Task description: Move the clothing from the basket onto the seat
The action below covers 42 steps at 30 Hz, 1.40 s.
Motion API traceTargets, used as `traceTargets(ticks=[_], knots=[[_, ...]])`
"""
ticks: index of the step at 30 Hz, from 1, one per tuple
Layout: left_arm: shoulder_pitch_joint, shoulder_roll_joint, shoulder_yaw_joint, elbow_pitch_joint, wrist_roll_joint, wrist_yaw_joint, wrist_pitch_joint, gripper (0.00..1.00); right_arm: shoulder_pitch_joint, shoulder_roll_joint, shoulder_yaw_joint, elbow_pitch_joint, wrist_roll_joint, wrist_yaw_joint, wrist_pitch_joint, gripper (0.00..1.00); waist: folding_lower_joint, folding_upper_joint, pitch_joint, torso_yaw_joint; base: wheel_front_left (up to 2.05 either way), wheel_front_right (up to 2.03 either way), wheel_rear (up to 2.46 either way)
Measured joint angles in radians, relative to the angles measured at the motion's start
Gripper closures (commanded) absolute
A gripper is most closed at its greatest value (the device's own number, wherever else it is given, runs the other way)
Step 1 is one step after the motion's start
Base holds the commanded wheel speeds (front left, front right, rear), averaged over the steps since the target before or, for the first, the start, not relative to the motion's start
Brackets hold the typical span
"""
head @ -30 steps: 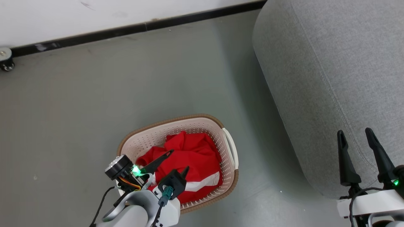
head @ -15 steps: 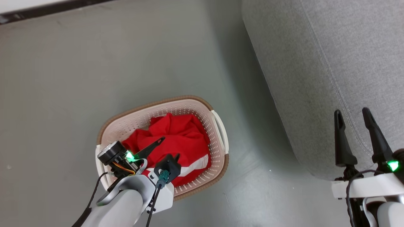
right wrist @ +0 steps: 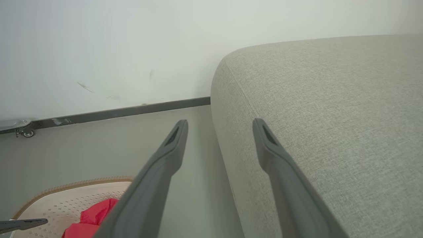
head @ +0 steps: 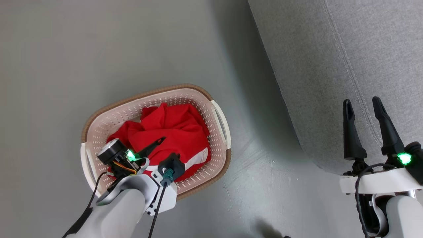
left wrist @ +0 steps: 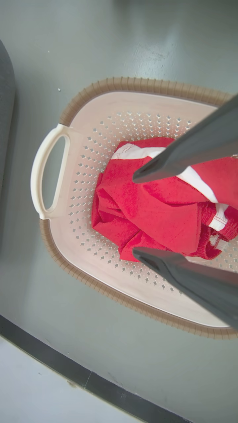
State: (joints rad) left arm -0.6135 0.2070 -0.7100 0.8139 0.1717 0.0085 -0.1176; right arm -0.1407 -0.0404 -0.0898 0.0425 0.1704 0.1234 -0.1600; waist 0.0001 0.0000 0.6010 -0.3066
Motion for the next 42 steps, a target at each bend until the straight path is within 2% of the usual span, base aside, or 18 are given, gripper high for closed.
traceTargets(ticks=[6, 23, 30, 37, 42], knots=[[-0.036, 0.004, 0.002, 0.026, 0.007, 0.002, 0.000, 0.00, -0.026, 0.001, 0.005, 0.017, 0.003, 0.000, -0.017, 0.00, 0.0000, 0.0000, 0.041, -0.017, 0.00, 0.00, 0.00], [-0.112, 0.019, 0.000, 0.113, 0.052, 0.046, 0.012, 0.00, -0.102, 0.002, 0.047, 0.067, 0.043, 0.000, -0.052, 0.00, 0.0000, 0.0000, 0.137, -0.062, 0.00, 0.00, 0.00], [-0.121, 0.042, -0.005, 0.149, 0.061, 0.055, 0.020, 0.00, -0.132, 0.002, 0.065, 0.094, 0.062, 0.000, -0.061, 0.00, 0.0000, 0.0000, 0.170, -0.081, 0.00, 0.00, 0.00], [-0.153, 0.052, -0.007, 0.184, 0.084, 0.097, 0.037, 0.00, -0.159, 0.002, 0.079, 0.113, 0.071, 0.000, -0.071, 0.00, 0.0000, 0.0000, 0.199, -0.098, 0.00, 0.00, 0.00], [-0.160, 0.063, -0.023, 0.202, 0.108, 0.111, 0.040, 0.00, -0.173, 0.002, 0.082, 0.126, 0.073, 0.000, -0.079, 0.00, 0.0000, 0.0000, 0.218, -0.109, 0.00, 0.00, 0.00]])
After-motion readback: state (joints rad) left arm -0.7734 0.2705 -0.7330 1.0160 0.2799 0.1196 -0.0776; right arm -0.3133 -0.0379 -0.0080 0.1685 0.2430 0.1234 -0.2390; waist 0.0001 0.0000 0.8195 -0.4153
